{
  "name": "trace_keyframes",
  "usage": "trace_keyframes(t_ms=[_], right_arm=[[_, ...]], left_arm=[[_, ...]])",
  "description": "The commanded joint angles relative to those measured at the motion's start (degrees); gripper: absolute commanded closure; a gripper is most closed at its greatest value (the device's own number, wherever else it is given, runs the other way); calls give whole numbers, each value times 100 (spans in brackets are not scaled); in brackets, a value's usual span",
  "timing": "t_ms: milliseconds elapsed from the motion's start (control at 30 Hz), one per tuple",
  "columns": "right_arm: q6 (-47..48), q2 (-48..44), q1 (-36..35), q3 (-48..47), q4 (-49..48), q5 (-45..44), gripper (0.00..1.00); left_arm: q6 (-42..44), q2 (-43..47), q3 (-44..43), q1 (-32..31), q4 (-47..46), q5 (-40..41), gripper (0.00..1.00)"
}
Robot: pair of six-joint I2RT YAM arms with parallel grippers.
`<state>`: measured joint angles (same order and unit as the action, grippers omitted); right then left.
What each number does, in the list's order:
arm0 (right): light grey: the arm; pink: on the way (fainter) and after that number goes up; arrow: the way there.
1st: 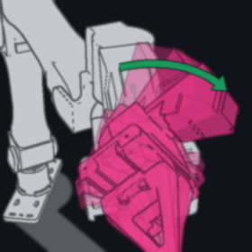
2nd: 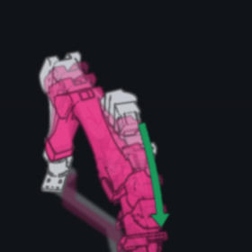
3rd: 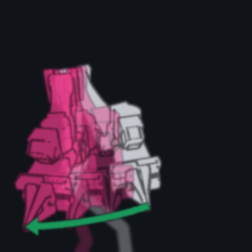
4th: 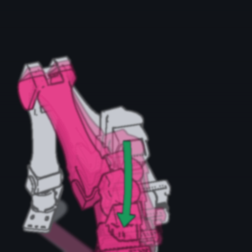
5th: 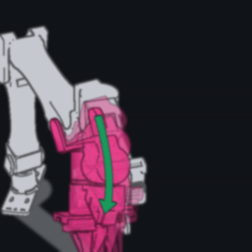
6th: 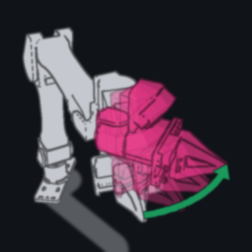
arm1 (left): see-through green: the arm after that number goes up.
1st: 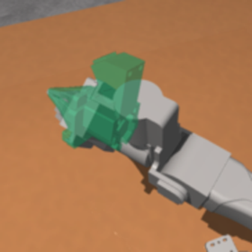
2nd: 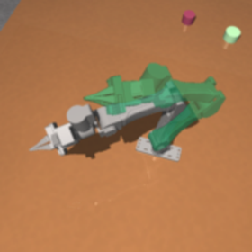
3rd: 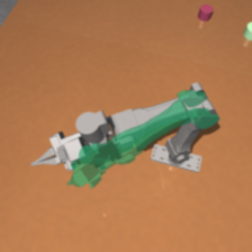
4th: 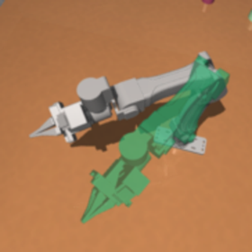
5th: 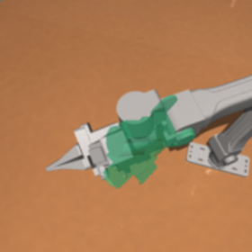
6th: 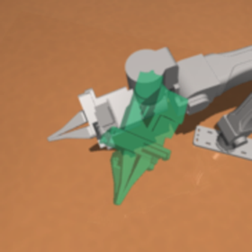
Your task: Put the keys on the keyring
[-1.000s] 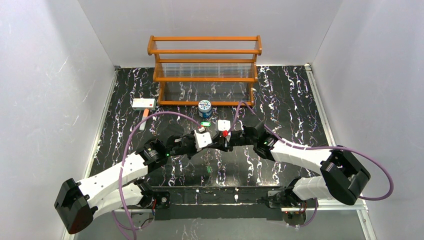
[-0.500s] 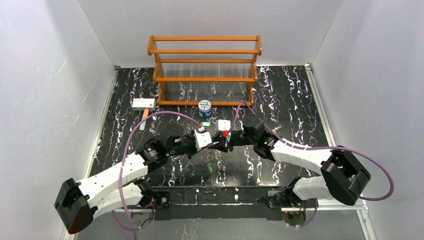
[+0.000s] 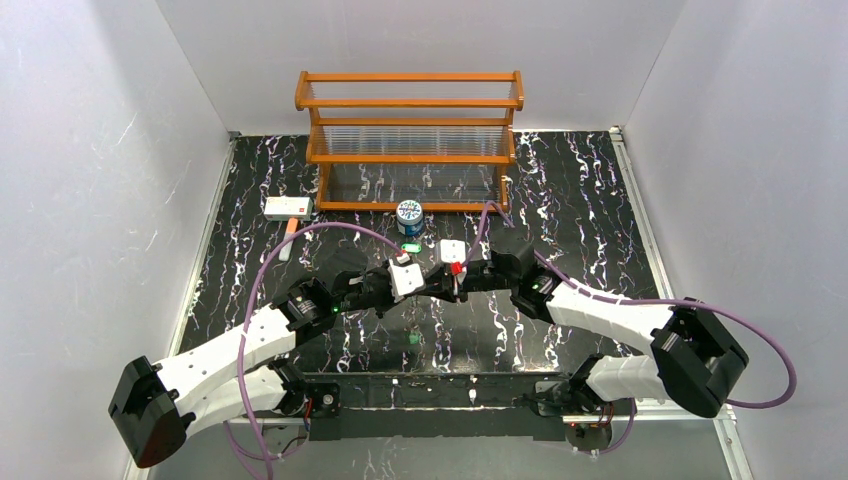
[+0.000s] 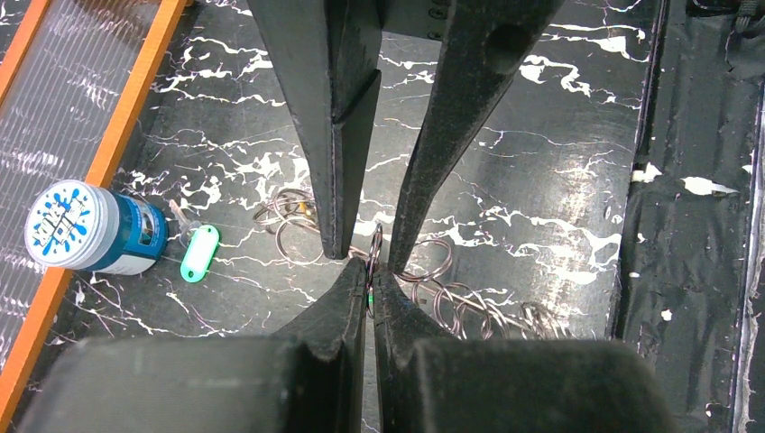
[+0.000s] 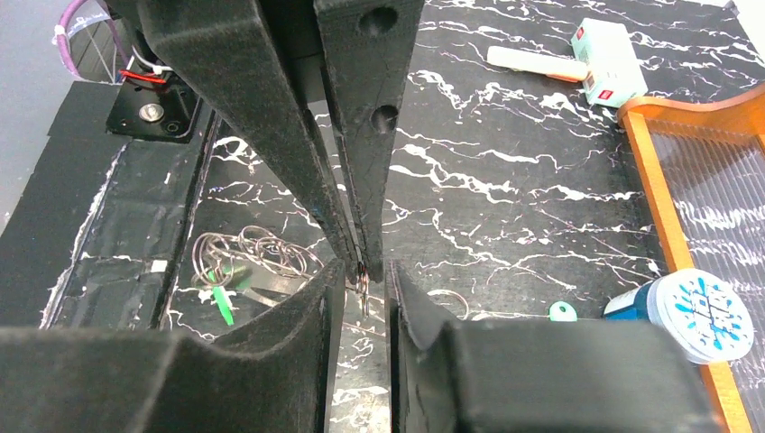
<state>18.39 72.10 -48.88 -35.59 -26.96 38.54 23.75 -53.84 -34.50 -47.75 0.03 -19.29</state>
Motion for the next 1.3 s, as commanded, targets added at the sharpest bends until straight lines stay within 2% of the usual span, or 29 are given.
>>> trace_keyframes(t_ms=[0,100,167,367,400,600,733,867,1067,1267], right_arm=[[85,72,-20,-219,19,-52,68],[126,68,-25,-207,47,-129,62],[138,74,-24,-209,51,-145,63],[138,184,-25,-318,161,-102,98],[138,190,-25,-329,172,-103,99],[189,81,-19,-221,88,-146,99],[117,-52,-22,-40,-115,-189,99],[-107,-284,-11,428,-850,-222,99],[-628,-441,34,999,-2031,-106,99],[-1303,-466,62,1422,-3327,36,99]], left_arm=[[-28,98,-80,-19,-160,-147,100],[-28,94,-75,-19,-165,-148,100],[-44,85,-74,-21,-165,-162,100],[-37,86,-79,-18,-187,-177,100],[-41,85,-83,-21,-181,-170,100],[-37,109,-66,-22,-182,-137,100],[-148,256,-6,-24,-234,-4,84],[-361,583,247,-21,-484,253,72],[-863,1183,951,-18,-1253,510,68],[-1316,1666,1790,-19,-2556,176,68]])
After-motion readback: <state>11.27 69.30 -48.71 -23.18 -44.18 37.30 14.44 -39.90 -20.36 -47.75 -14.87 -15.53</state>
